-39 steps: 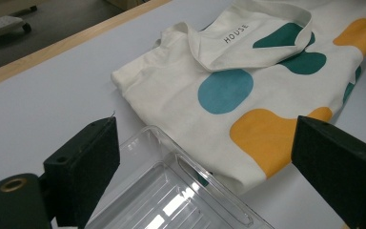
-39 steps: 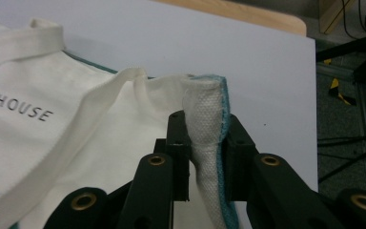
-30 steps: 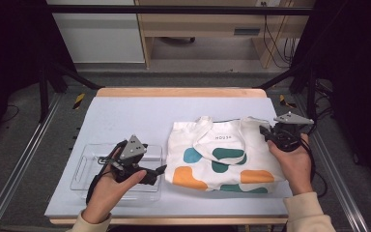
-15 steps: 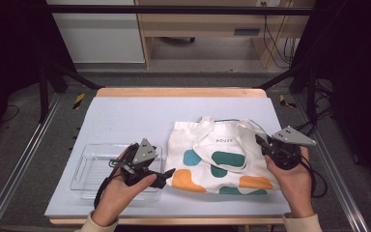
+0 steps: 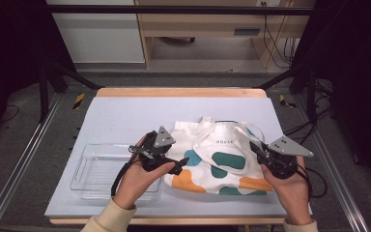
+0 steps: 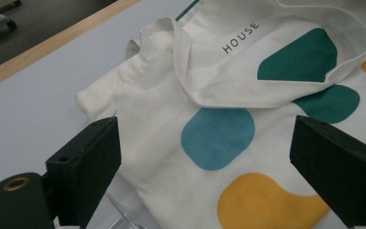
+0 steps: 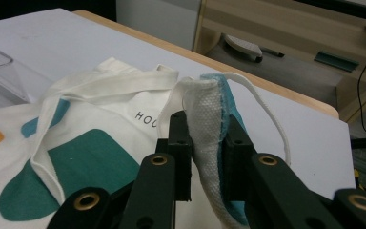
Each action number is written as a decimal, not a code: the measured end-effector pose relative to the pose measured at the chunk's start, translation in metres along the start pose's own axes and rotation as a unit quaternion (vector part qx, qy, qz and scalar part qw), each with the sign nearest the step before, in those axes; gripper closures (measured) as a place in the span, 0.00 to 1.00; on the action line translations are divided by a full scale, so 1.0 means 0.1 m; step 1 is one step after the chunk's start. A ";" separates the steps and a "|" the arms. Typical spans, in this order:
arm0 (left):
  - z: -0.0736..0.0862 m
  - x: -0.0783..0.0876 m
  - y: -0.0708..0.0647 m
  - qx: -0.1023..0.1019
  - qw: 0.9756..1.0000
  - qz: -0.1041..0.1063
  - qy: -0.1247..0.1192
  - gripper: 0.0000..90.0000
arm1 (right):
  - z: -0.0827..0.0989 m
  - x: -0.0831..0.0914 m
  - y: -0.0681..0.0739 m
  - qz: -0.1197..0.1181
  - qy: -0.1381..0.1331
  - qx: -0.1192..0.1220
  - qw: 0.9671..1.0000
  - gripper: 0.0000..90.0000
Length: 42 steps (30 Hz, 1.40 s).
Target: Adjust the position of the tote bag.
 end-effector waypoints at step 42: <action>-0.63 -0.96 0.13 0.000 0.996 0.030 0.088 0.93 | 0.18 0.17 0.10 -0.025 -0.026 0.030 0.999 0.87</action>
Point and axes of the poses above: each handheld gripper's, and its own axes: x roughly backward along the jaws, z roughly out of its underside, y roughly to its left, the point moved 3 cm from there along -x, roughly forward along the jaws, and after that the axes turned 15 degrees about y, right-handed, at the moved point
